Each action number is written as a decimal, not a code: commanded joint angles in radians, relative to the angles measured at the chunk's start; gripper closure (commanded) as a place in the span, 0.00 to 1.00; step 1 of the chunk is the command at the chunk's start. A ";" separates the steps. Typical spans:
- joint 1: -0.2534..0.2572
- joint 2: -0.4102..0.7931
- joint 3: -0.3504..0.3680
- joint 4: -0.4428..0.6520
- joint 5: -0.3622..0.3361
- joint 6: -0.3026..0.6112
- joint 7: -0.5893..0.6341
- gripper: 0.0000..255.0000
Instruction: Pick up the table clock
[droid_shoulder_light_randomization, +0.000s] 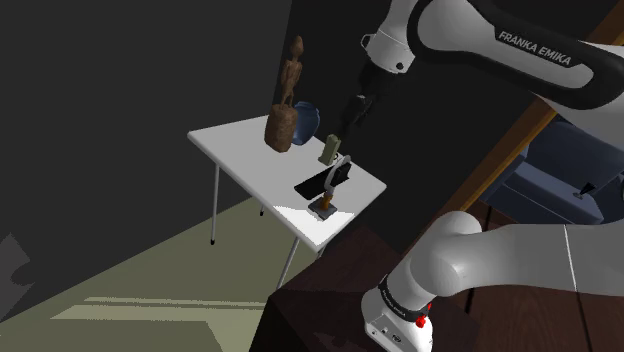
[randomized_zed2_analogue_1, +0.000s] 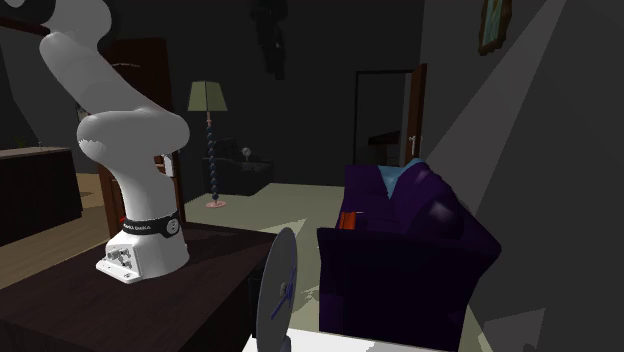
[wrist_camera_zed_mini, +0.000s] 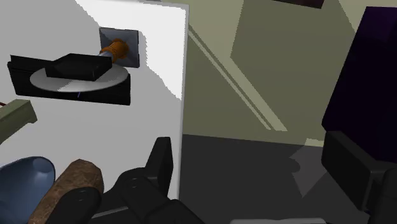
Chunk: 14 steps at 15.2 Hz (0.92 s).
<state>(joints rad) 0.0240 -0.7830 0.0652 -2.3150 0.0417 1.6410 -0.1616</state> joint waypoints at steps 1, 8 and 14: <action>0.000 0.000 0.000 0.000 0.000 0.000 0.000 0.00; 0.036 -0.024 -0.191 -0.153 -0.116 0.125 -0.383 0.00; 0.067 0.055 -0.370 -0.200 -0.216 0.255 -0.711 0.00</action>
<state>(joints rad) 0.0834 -0.7516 -0.2732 -2.5134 -0.1581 1.8694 -0.8103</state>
